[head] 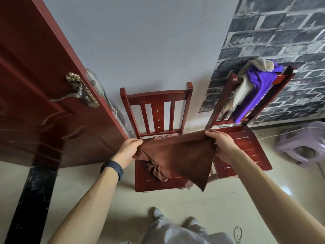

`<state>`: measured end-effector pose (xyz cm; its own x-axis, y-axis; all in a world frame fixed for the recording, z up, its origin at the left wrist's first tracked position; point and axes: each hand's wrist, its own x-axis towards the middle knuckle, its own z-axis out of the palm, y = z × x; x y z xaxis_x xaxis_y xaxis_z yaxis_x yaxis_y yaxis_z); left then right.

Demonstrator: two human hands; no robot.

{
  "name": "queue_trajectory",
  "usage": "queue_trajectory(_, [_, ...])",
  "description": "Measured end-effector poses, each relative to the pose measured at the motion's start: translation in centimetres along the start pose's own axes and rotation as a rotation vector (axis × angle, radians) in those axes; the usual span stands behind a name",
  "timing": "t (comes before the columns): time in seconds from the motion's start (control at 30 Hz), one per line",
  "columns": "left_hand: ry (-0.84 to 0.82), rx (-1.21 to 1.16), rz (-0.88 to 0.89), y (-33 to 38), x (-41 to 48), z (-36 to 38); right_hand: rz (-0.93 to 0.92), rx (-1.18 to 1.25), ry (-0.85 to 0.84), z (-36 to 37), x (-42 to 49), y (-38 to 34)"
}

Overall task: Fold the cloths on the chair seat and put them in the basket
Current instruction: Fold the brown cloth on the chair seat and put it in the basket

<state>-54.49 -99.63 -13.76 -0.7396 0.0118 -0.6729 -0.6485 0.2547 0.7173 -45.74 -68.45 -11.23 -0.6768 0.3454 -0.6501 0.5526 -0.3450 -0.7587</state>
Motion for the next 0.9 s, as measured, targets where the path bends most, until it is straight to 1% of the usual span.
queue_trajectory(0.1, [0.108, 0.168, 0.100, -0.4, -0.4, -0.4, -0.006, -0.010, 0.062, -1.0, 0.4, 0.5])
queue_trajectory(0.2, [0.243, 0.344, 0.226, 0.2, -1.1, -0.7, 0.051, 0.074, 0.159, -1.5, 0.8, 1.3])
queue_trajectory(0.27, [0.289, 0.389, 0.276, 0.5, -1.5, -0.9, 0.057, 0.091, 0.215, -1.8, 0.9, 1.8])
queue_trajectory(0.33, [0.298, 0.390, 0.313, 1.0, -1.8, -1.2, -0.003, 0.044, 0.261, -1.9, 1.0, 1.9])
queue_trajectory(0.43, [0.271, 0.320, 0.348, 1.8, -2.1, -1.8, -0.178, -0.069, 0.323, -1.9, 1.1, 1.7])
queue_trajectory(0.5, [0.253, 0.209, 0.344, 2.2, -2.4, -2.2, -0.276, -0.197, 0.342, -2.1, 1.2, 1.1])
queue_trajectory(0.6, [0.247, 0.049, 0.363, 2.8, -3.4, -2.5, -0.364, -0.375, 0.367, -2.3, 0.8, 0.2])
queue_trajectory(0.7, [0.156, -0.118, 0.349, 3.2, -4.2, -2.3, -0.439, -0.529, 0.386, -2.6, 0.3, -0.5])
queue_trajectory(0.77, [0.102, -0.234, 0.308, 3.3, -4.4, -2.2, -0.460, -0.608, 0.339, -3.0, 0.3, -0.6])
queue_trajectory(0.8, [0.092, -0.263, 0.296, 3.2, -4.5, -2.2, -0.458, -0.640, 0.288, -3.2, 0.2, -0.8])
queue_trajectory(0.87, [0.067, -0.279, 0.293, 3.2, -4.5, -2.1, -0.464, -0.731, 0.168, -3.7, 0.1, -1.0])
queue_trajectory(0.9, [0.066, -0.270, 0.300, 3.1, -4.4, -2.0, -0.481, -0.794, 0.139, -4.0, 0.2, -0.9])
